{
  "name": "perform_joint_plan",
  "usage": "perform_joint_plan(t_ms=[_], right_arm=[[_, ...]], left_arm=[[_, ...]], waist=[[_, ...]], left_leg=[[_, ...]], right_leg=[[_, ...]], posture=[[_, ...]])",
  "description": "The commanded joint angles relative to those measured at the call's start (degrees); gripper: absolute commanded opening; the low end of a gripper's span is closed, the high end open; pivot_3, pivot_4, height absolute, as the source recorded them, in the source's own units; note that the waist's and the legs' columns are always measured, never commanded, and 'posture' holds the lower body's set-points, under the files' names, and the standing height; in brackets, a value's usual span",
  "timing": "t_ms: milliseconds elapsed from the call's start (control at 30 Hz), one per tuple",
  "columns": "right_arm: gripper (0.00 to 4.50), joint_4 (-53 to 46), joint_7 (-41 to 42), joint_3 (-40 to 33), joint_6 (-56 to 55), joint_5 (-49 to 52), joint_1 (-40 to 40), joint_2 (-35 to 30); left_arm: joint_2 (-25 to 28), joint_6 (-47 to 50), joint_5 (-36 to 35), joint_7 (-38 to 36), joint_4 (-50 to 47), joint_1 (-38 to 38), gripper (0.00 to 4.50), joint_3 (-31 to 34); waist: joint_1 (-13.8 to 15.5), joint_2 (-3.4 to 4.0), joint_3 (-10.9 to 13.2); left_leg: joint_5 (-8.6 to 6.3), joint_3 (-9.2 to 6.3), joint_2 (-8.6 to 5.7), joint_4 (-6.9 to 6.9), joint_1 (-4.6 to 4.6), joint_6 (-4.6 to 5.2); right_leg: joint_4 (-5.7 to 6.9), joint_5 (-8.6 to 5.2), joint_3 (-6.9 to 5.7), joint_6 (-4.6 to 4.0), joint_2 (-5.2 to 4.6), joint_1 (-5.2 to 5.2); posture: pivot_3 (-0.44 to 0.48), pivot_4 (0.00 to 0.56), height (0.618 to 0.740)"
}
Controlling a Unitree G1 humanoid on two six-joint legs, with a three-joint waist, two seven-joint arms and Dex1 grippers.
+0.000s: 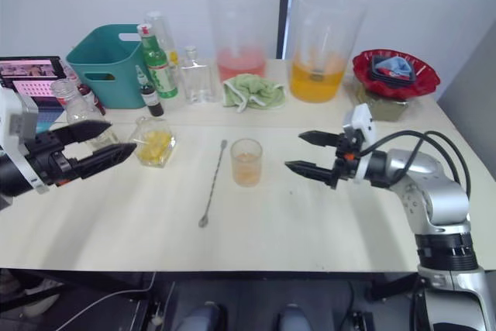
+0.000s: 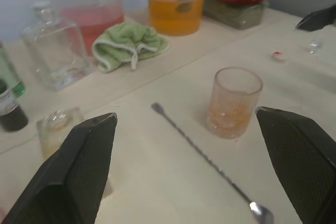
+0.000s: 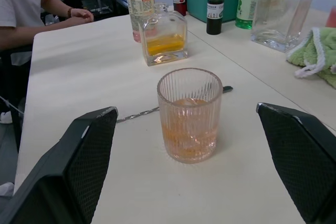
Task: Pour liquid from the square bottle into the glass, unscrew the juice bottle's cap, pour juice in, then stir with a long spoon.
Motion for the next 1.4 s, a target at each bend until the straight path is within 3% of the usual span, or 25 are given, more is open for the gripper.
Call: perform_joint_plan(t_ms=[33,133,267,400,567,833,1000,1233,1400], right_arm=[[4.50,1.6,3.6,-4.1,-2.7,0.4,3.5,-2.9],[4.50,3.6,5.7,-4.9,-5.0,-1.4,7.7,-5.3],[4.50,8.6,5.6,-7.2,-9.1,-3.1,11.4,-5.8],[4.50,14.1,5.8,-10.2,-13.3,-4.4,14.9,-6.3],[4.50,15.1,6.1,-11.6,-15.3,-4.9,17.6,-6.8],[4.50,12.9,5.6,-11.7,-14.6,-4.4,19.3,-6.2],[4.50,7.5,4.8,-12.2,-12.1,-1.9,21.1,-5.3],[4.50,-5.1,5.8,-10.3,-5.6,3.1,21.7,-6.1],[4.50,-10.1,6.2,-7.3,-4.6,2.1,21.0,-6.8]], left_arm=[[-3.1,-4.1,2.7,-1.3,-3.7,8.8,4.48,3.5],[-5.9,-11.1,10.0,-2.5,-4.2,18.2,4.48,3.1],[-11.8,-26.4,21.4,-7.3,4.5,31.4,4.48,1.6],[-16.2,-34.3,22.9,-10.0,10.1,36.3,4.48,3.4],[-16.8,-37.8,22.9,-11.3,12.3,37.5,4.48,3.1],[-18.0,-31.7,21.7,-5.8,5.2,32.4,4.48,-5.9],[-23.9,-22.2,20.6,6.9,-4.7,25.4,4.48,-15.9],[-29.3,-14.6,25.8,20.0,-8.1,15.1,4.48,-27.9],[-31.8,-12.3,34.9,26.2,-1.3,6.9,4.48,-39.7]], waist=[[0.1,0.00,0.0],[0.1,0.00,0.0],[0.0,0.04,0.0],[0.2,0.05,0.0],[0.8,0.08,-0.1],[0.6,0.13,-0.1],[0.7,0.17,-0.2],[0.6,0.26,-0.3],[1.2,0.26,-0.3]], left_leg=[[-0.01,0.00,0.00,-0.02,0.01,0.01],[-0.03,0.00,0.01,-0.03,0.01,0.04],[-0.03,0.21,0.02,-0.44,0.56,0.03],[-0.02,0.51,0.14,-0.64,0.76,0.02],[-0.01,0.59,0.28,-0.62,0.74,-0.01],[-0.01,0.80,0.36,-0.64,0.74,-0.01],[-0.01,0.65,0.36,-0.61,0.72,0.00],[-0.01,0.30,0.21,-0.61,0.73,0.00],[0.00,0.23,0.06,-0.59,0.69,-0.01]], right_leg=[[-0.07,0.00,0.00,0.00,-0.01,0.06],[-0.16,0.00,-0.01,0.00,-0.02,0.12],[-0.65,-0.03,0.04,-0.05,-0.07,0.67],[-0.89,-0.09,0.03,-0.15,-0.02,0.80],[-1.05,-0.08,0.01,-0.13,-0.04,0.89],[-1.05,-0.07,0.05,-0.11,0.01,0.87],[-1.02,-0.03,0.07,-0.05,0.01,0.88],[-0.96,-0.02,0.10,-0.03,0.08,0.87],[-0.97,-0.01,0.06,-0.01,0.06,0.89]], posture=[[0.000,0.150,0.740],[0.000,0.150,0.740],[0.000,0.150,0.740],[0.000,0.150,0.740],[0.000,0.150,0.740],[0.000,0.150,0.740],[0.000,0.150,0.740],[0.000,0.150,0.740],[0.000,0.150,0.740]])
